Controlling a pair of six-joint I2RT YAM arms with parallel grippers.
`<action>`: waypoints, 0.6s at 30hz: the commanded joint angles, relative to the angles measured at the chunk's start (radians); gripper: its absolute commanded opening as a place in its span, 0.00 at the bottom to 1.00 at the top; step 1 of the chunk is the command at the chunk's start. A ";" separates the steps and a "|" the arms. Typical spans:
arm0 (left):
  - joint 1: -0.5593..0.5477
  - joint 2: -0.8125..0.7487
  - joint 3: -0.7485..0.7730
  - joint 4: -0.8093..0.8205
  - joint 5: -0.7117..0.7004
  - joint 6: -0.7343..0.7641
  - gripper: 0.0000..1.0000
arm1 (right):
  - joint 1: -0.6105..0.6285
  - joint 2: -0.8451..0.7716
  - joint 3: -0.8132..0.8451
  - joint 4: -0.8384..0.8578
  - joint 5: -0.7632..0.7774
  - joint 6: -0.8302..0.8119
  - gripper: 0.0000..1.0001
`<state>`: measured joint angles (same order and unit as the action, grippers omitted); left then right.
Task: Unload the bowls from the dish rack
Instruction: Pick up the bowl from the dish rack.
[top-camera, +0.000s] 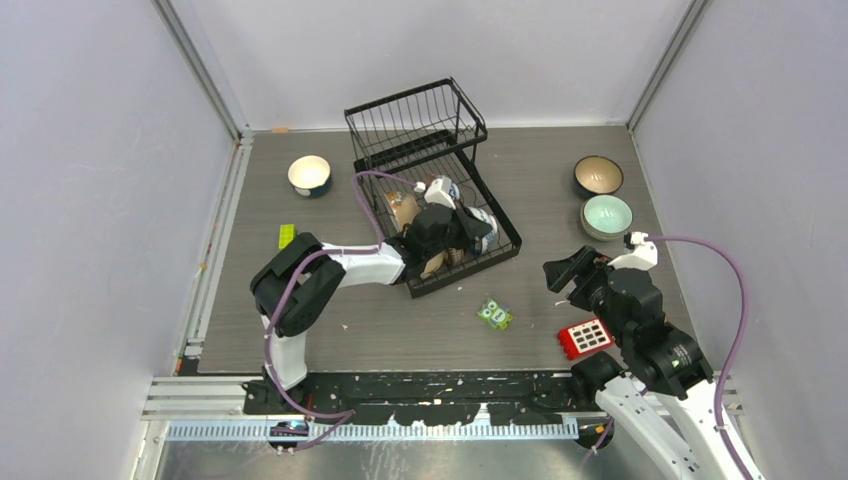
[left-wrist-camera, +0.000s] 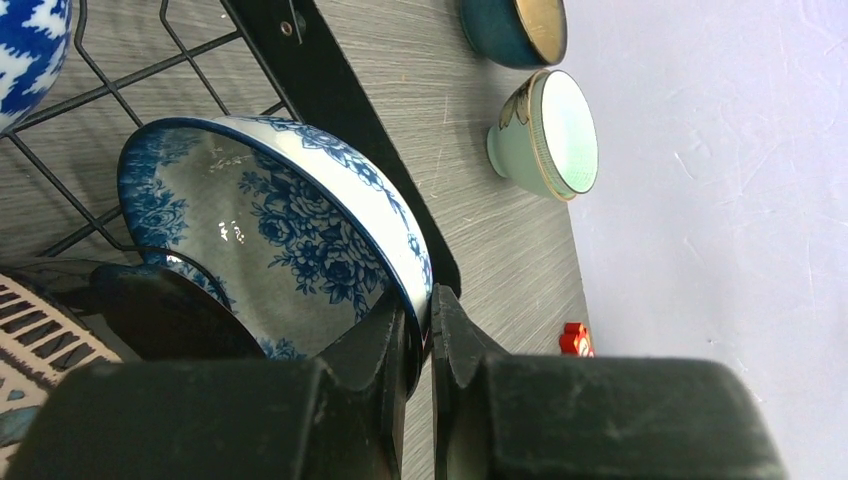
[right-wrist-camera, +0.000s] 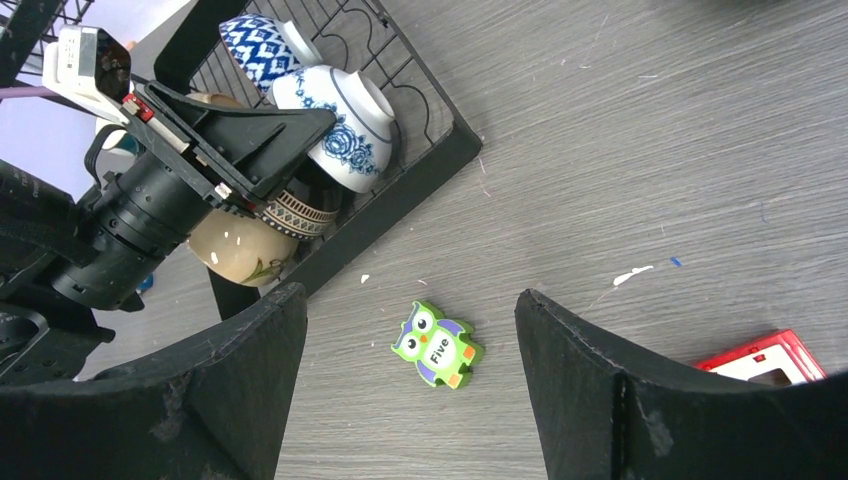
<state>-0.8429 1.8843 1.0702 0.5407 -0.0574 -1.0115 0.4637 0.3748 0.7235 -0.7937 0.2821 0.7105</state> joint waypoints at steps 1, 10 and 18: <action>0.008 -0.101 -0.003 0.233 0.016 -0.020 0.00 | 0.007 -0.011 0.009 0.028 0.002 -0.006 0.80; 0.042 -0.122 -0.078 0.351 0.034 -0.077 0.00 | 0.007 -0.008 0.005 0.039 -0.007 -0.003 0.81; 0.051 -0.111 -0.085 0.433 0.084 -0.093 0.00 | 0.007 -0.017 0.005 0.042 -0.012 -0.003 0.81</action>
<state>-0.8051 1.8618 0.9588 0.7071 -0.0139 -1.0962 0.4637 0.3706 0.7235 -0.7937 0.2745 0.7109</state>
